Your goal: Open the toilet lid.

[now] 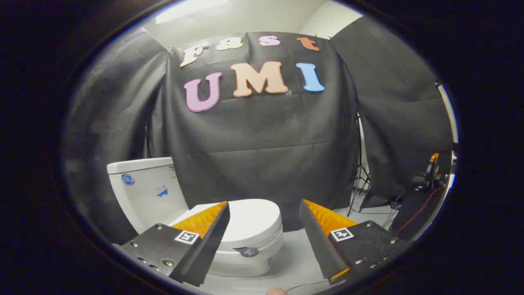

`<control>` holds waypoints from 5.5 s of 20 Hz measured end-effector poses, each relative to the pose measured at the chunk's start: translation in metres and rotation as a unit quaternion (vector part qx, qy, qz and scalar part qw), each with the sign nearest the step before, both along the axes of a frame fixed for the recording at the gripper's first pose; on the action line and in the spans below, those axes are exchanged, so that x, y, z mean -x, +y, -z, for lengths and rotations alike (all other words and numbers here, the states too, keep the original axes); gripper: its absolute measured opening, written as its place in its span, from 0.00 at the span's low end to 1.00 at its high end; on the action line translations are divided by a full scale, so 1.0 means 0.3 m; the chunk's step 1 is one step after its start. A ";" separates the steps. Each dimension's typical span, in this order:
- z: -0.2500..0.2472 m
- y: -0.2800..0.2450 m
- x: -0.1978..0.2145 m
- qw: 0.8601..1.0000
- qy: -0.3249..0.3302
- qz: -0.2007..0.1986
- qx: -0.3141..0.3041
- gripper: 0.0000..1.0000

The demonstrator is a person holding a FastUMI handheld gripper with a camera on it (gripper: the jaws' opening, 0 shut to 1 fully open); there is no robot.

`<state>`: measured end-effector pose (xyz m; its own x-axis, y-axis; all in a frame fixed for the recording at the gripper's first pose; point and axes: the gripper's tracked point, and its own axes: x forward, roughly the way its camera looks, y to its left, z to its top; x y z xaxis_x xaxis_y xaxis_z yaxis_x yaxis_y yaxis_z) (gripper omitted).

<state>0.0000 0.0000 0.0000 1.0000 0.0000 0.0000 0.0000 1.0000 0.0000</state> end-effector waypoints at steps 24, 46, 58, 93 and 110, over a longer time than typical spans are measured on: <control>0.173 0.114 -0.194 0.999 0.047 -0.019 0.009 1.00; 0.775 0.107 -0.213 0.898 0.345 0.057 -0.267 0.95; 0.781 0.121 -0.258 0.874 0.339 0.054 -0.343 0.18; 0.430 0.257 -0.239 0.927 0.302 -0.005 -0.221 0.06; 0.225 0.699 -0.209 0.946 0.247 -0.154 -0.142 0.01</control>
